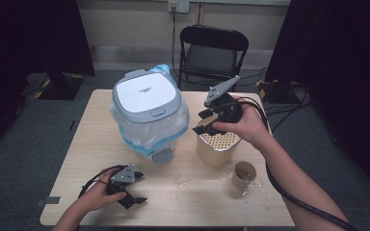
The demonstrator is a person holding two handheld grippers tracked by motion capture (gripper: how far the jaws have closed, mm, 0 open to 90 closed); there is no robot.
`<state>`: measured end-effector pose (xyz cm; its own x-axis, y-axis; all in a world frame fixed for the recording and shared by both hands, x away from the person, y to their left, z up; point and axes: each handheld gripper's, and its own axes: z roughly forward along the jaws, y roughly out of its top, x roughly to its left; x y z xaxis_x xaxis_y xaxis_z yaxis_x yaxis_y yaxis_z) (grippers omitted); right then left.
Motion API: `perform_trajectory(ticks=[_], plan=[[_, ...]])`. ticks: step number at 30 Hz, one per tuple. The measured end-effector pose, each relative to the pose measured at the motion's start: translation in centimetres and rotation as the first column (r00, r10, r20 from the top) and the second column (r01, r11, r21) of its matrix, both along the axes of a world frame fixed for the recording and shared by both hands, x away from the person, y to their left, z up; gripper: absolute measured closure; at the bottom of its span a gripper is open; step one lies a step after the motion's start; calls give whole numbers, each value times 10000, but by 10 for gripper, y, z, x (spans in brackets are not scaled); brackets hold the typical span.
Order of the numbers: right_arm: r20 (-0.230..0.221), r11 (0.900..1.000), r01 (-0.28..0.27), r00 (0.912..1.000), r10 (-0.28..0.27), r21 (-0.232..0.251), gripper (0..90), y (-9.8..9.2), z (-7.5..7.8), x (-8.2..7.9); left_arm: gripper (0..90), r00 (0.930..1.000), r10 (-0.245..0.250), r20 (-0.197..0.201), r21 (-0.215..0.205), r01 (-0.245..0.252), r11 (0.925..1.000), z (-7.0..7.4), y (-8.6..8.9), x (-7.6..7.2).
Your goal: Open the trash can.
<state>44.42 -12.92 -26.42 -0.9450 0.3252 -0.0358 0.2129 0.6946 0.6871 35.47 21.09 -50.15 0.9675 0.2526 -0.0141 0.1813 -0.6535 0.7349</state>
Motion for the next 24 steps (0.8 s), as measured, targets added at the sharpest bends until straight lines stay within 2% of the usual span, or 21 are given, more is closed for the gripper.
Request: perform_trajectory(ticks=[8,17,24], plan=[[40,9999,-135,9999,134,42,414,16,9,4,95,10000,0,2,3,0,10000,0,0,0],[107,9992,-256,9996,253,303,490,33,20,10,94,10000,-1,3,6,1,10000,0,0,0],[237,9994,-24,9997,16,341,556,44,23,13,89,10000,-13,4,7,13,10000,0,0,0]])
